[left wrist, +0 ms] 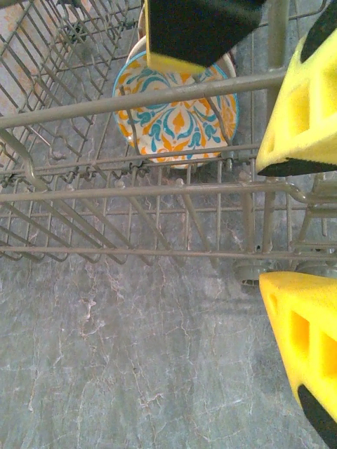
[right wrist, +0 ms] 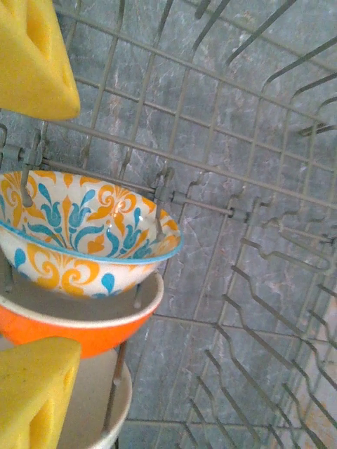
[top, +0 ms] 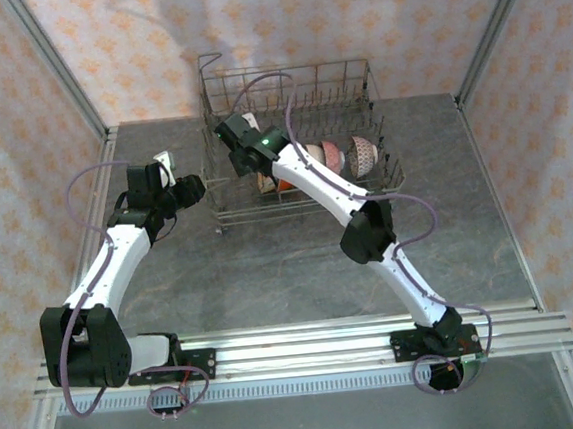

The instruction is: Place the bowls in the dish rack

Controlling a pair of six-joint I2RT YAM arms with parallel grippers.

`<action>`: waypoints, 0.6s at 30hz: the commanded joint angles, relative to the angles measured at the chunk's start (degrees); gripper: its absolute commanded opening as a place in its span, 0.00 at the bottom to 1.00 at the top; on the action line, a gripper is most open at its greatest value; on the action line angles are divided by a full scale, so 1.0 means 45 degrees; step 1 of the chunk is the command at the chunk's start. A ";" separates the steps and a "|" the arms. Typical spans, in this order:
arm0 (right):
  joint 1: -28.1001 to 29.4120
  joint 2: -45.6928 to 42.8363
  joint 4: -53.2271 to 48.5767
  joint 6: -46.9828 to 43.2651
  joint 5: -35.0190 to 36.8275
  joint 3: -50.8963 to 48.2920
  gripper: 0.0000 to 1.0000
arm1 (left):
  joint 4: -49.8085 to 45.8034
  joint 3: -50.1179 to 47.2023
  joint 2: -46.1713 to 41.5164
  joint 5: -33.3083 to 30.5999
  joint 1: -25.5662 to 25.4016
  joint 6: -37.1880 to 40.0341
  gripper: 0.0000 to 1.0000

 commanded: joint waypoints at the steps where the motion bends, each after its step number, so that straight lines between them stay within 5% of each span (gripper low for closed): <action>1: -0.0198 -0.1678 0.0300 -0.0333 0.0083 0.0448 0.82 | 0.0741 0.0489 0.0080 0.0176 0.0025 0.0283 0.42; 10: -0.1525 -0.5512 0.0191 -0.0410 0.0388 -0.2442 0.86 | 0.1829 0.0600 -0.0947 -0.0936 0.0032 0.0929 0.45; 18: -0.4487 -1.2158 0.3880 0.0384 0.0836 -1.2413 0.92 | 0.1513 -0.0061 -0.2154 -0.2754 0.0507 0.2107 0.49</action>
